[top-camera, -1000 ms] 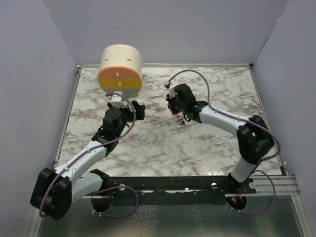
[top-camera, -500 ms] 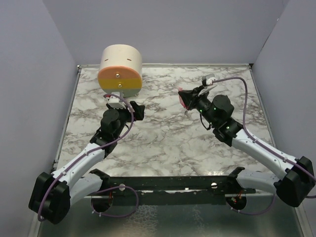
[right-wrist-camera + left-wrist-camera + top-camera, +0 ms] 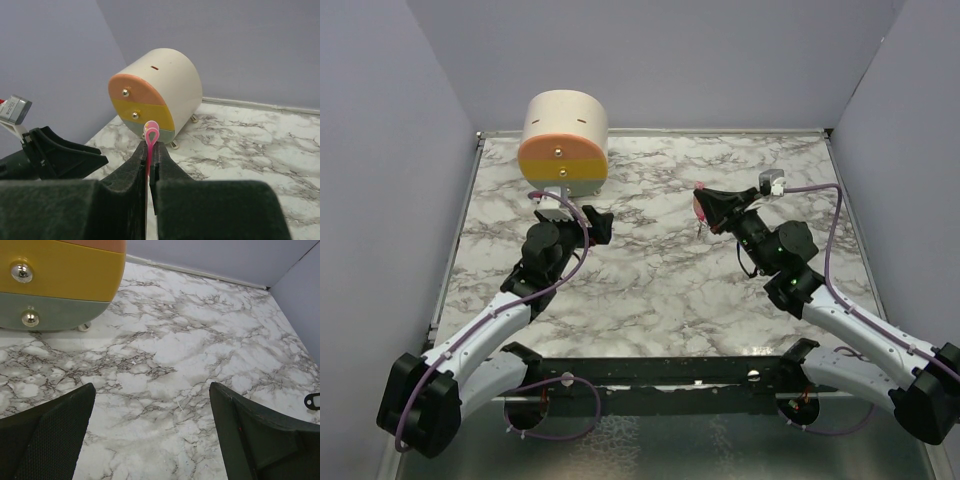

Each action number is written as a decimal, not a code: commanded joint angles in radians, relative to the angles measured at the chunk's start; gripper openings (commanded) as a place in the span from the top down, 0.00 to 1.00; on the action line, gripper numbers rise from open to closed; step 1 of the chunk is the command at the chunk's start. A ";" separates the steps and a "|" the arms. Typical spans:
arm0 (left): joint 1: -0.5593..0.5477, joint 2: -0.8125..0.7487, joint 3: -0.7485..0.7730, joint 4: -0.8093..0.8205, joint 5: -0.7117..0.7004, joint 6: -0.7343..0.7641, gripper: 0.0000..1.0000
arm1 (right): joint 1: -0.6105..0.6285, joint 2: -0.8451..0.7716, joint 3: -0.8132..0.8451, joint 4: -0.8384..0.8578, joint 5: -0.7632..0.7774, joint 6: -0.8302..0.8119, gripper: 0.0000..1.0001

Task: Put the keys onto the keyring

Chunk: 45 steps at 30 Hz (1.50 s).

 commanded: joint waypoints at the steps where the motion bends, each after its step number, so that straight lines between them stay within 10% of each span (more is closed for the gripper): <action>1: 0.005 -0.029 -0.014 0.021 0.023 -0.005 0.01 | -0.002 -0.017 -0.012 0.061 0.024 0.013 0.99; 20: 0.004 -0.019 -0.014 0.022 0.020 0.000 0.01 | -0.001 -0.008 -0.032 0.087 0.010 -0.026 0.99; 45: 0.004 0.035 -0.016 0.062 0.037 0.003 0.01 | -0.002 0.117 -0.377 0.728 -0.635 -0.553 0.99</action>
